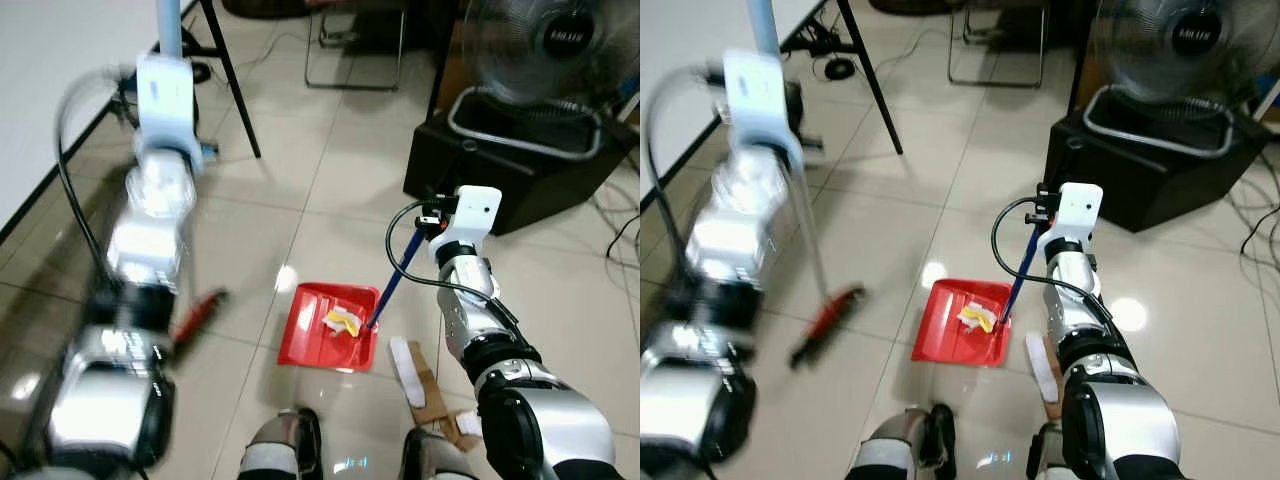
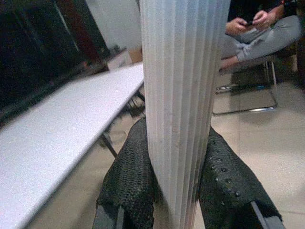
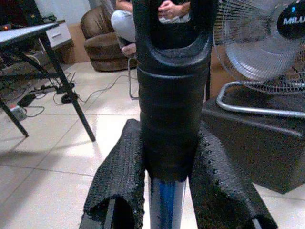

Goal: Sweep floor

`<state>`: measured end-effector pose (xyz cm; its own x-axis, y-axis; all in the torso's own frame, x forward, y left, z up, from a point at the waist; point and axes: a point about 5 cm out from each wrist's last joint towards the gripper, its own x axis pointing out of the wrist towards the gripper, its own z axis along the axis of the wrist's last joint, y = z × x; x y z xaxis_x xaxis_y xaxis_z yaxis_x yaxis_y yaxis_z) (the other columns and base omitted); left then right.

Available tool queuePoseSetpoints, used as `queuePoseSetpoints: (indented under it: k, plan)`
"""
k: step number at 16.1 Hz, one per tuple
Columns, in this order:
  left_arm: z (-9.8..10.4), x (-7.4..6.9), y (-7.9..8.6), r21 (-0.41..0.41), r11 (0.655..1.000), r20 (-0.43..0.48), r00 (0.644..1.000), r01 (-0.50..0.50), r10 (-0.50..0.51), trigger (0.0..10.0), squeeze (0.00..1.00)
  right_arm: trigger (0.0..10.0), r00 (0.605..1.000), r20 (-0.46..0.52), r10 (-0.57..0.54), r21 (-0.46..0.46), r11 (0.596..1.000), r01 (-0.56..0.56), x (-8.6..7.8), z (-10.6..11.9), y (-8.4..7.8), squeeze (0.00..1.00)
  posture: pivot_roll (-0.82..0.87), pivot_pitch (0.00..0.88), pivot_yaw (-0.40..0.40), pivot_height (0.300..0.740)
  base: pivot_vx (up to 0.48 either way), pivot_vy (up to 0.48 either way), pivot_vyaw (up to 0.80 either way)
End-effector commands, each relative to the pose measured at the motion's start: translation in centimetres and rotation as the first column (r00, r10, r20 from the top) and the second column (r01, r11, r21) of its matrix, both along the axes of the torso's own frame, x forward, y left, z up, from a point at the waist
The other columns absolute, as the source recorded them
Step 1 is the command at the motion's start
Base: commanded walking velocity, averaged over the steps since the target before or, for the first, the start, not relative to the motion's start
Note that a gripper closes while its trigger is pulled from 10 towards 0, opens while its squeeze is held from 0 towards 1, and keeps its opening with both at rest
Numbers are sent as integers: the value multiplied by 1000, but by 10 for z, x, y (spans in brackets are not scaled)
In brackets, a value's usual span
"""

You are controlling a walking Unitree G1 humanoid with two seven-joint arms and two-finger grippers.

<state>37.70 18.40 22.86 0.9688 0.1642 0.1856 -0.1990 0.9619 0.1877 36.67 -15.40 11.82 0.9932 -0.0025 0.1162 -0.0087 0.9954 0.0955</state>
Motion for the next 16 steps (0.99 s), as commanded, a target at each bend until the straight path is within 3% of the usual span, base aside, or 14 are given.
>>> queuePoseSetpoints:
  k: [1,3,6,11,16]
  plan:
    - [4,-2,8,-33,999,44,998,-33,34,10000,0,10000,999,52,-3,21,1000,2,0,7,0,0,24,86,114,740,0,0,0]
    - [-35,-9,19,-95,992,-30,996,-86,84,10000,0,10000,999,46,-8,51,999,6,-3,3,-2,0,8,79,98,740,0,0,0]
    - [-62,-24,23,-111,987,-79,991,-117,108,10000,0,10000,999,33,14,68,998,-16,-7,-3,2,0,12,66,80,740,0,0,0]
    - [-54,-25,21,-128,984,-11,993,-120,119,10000,0,10000,1000,19,15,94,995,-16,-7,-6,2,0,28,63,76,740,0,0,0]
    - [-52,-22,13,-99,992,8,996,-84,85,10000,0,10000,996,84,0,191,981,-16,-2,8,-2,0,12,49,99,740,0,0,0]
